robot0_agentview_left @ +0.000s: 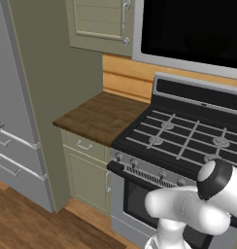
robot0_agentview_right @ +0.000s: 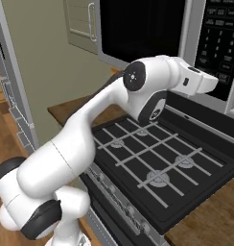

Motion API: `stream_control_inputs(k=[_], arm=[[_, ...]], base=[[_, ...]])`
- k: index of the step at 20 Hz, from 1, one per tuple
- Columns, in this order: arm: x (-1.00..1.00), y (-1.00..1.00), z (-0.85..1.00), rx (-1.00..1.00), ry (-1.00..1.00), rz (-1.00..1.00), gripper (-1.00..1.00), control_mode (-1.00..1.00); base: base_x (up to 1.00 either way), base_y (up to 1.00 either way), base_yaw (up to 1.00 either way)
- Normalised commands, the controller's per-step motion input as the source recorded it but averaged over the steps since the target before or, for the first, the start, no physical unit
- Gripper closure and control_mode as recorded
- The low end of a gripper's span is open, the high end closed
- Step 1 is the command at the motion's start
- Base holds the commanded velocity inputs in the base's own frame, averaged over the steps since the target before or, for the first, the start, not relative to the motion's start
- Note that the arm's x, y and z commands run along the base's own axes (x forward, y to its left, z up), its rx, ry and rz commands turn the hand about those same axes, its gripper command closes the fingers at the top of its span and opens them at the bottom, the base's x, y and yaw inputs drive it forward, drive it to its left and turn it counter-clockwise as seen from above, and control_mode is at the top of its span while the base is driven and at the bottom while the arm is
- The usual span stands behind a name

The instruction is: Pick the broccoli from the sink and place it in the bowl. Then pick the bowl and place it in the microwave. Then close the microwave door and press the start button.

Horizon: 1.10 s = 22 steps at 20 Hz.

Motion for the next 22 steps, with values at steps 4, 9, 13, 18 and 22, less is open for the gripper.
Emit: stream_control_inputs(k=[4, 9, 13, 18, 22], arm=[[0.16, -0.12, -0.05, 0.01, 0.01, 0.00, 1.00, -1.00], [0.13, -0.11, 0.00, 0.01, 0.00, 0.00, 1.00, -1.00], [0.07, -0.13, -0.09, 0.02, 0.00, 0.00, 1.00, -1.00], [0.01, -0.18, -0.21, 0.04, 0.00, 0.03, 1.00, -1.00], [0.32, -0.05, -0.18, 0.01, 0.00, 0.06, 1.00, -1.00]], base=[[0.00, 0.00, 0.00], [0.00, 0.00, 0.00], [0.00, 0.00, 0.00], [0.00, 0.00, 0.00], [0.00, 0.00, 0.00]])
